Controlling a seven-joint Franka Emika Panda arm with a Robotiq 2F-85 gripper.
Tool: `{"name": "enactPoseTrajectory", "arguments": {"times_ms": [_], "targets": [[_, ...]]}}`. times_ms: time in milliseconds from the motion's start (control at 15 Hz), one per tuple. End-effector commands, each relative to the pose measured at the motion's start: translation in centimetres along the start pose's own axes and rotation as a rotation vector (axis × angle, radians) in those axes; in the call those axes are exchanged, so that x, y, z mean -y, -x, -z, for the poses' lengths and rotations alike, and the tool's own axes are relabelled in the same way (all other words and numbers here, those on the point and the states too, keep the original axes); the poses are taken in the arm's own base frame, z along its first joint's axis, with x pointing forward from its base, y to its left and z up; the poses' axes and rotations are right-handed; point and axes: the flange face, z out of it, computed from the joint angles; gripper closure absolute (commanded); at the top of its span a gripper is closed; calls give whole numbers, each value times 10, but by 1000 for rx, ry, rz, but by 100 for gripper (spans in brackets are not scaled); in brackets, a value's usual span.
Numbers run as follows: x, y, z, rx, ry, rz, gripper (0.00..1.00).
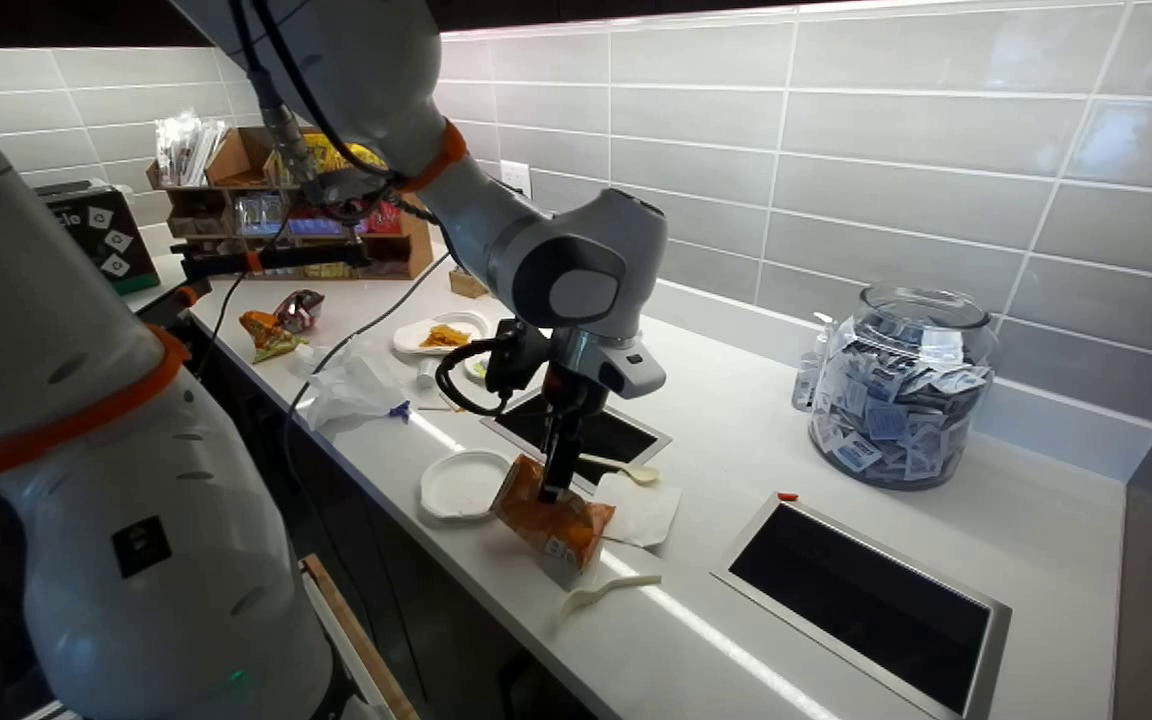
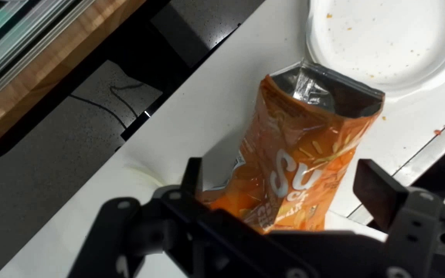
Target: Pour the snacks in the orange packet on the white plate at the front of the counter.
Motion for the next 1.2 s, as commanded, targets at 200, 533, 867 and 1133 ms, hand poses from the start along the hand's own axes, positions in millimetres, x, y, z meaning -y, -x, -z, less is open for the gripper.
{"name": "enactPoseTrajectory", "arguments": {"times_ms": [200, 533, 867, 1133], "targets": [[3, -17, -21, 90, -39, -60, 0], [6, -27, -29, 133, -58, -93, 10], [7, -35, -33, 158, -76, -131, 51], [5, -41, -33, 162, -87, -152, 81]]}}
